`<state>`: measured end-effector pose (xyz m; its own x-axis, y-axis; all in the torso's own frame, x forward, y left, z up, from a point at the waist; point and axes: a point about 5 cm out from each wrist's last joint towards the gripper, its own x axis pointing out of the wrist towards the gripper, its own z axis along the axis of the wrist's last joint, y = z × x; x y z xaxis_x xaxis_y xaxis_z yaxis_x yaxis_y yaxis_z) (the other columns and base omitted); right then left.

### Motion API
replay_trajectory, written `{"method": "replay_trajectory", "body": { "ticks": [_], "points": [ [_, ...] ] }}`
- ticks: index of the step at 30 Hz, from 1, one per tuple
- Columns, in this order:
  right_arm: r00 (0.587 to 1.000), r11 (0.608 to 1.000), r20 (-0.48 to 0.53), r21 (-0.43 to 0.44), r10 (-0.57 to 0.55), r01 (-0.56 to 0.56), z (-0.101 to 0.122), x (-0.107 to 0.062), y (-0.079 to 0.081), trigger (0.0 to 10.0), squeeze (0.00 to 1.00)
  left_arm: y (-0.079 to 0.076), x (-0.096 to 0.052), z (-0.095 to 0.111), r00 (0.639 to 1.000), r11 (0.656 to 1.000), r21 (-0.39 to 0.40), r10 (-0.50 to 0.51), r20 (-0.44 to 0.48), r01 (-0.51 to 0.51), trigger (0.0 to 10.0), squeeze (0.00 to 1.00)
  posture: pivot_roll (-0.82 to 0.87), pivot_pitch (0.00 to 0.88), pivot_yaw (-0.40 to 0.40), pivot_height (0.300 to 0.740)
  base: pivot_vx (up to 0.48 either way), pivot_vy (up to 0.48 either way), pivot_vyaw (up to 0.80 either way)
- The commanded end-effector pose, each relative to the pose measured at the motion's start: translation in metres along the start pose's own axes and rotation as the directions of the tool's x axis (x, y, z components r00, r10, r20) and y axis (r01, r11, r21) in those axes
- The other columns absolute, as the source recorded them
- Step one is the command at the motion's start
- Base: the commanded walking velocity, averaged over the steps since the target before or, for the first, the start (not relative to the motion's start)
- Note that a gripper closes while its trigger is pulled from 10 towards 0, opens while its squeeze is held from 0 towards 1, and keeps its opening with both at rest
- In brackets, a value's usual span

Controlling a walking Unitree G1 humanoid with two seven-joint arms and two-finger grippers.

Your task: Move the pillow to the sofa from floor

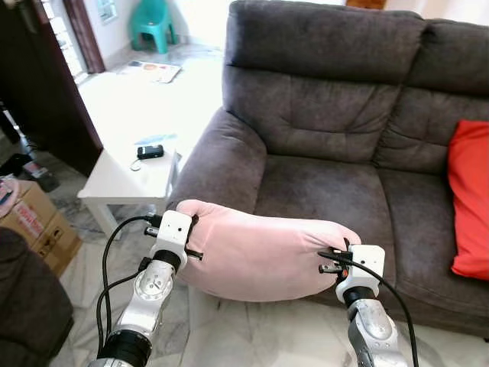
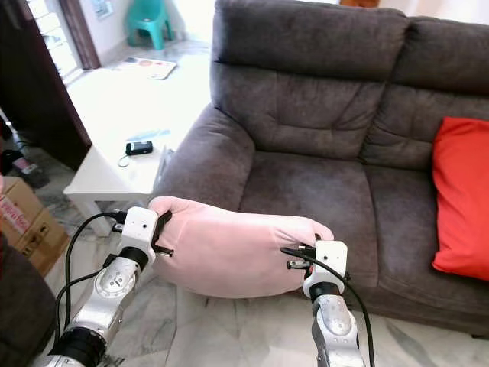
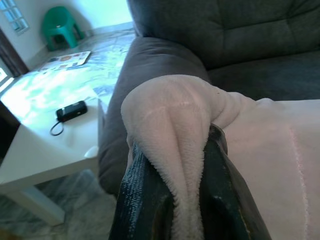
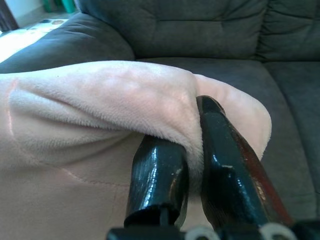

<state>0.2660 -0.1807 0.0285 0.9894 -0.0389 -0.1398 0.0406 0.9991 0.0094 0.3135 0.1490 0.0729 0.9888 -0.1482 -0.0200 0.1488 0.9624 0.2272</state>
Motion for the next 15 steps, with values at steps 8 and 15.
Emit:
{"method": "replay_trajectory", "body": {
  "ticks": [8,15],
  "points": [
    [0.994,0.995,0.044,0.027,-0.101,0.099,0.0094,0.0009,-0.0219,10.0,0.00,0.0229,0.0004,0.0013,0.993,0.993,-0.003,0.118,0.008,-0.118,10.0,0.00,0.09,0.000,-0.055,0.740,0.000,-0.375,-0.79],
    [0.993,0.994,0.050,0.025,-0.105,0.104,0.0104,0.0020,-0.0222,10.0,0.00,0.0230,0.0015,0.0020,0.993,0.993,-0.003,0.116,0.012,-0.116,10.0,0.00,0.09,0.000,-0.055,0.740,0.000,-0.292,-0.79]
  ]
}}
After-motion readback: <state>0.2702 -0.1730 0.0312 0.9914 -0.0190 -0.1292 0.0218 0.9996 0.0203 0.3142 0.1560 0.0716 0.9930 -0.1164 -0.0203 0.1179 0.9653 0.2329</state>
